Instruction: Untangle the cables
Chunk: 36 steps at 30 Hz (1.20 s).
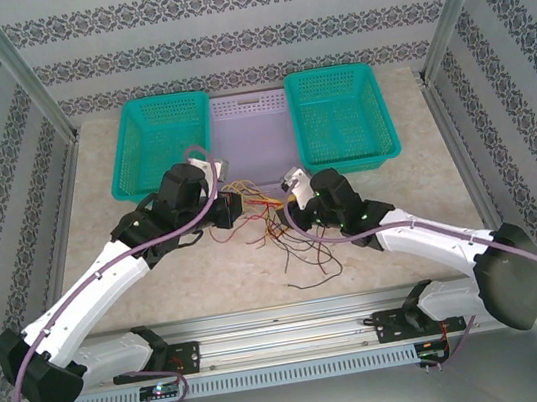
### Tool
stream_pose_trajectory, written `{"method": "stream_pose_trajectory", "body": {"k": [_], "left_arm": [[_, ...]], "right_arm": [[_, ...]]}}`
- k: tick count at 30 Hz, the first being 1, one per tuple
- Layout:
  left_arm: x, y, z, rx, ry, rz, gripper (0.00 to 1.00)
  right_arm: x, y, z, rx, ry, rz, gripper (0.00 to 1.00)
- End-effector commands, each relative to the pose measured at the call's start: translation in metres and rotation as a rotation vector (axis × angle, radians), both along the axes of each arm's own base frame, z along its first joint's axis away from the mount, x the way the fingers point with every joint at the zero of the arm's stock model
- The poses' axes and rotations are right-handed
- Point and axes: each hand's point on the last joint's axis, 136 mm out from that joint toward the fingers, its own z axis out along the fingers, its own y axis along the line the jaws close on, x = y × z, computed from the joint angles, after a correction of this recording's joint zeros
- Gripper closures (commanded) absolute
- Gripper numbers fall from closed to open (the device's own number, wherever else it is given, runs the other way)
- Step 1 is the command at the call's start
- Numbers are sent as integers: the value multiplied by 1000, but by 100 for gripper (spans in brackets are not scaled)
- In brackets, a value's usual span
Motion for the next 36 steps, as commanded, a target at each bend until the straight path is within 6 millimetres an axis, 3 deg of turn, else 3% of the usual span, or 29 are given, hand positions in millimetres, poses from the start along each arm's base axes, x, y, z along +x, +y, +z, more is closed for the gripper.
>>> {"method": "stream_pose_trajectory", "body": {"k": [1, 8, 17, 27, 36], "left_arm": [[-3, -2, 7, -17, -39, -13, 100], [-6, 10, -3, 33, -28, 14, 100], [4, 52, -6, 247, -31, 174, 100], [13, 91, -10, 455, -2, 304, 100], [17, 110, -6, 470, 8, 371, 100]], "right_arm": [[5, -10, 15, 16, -66, -56, 84], [14, -44, 26, 9, -118, -212, 95], [12, -75, 47, 95, -133, -269, 100], [26, -140, 70, 175, -112, -548, 100], [25, -142, 76, 228, -59, -518, 100]]}}
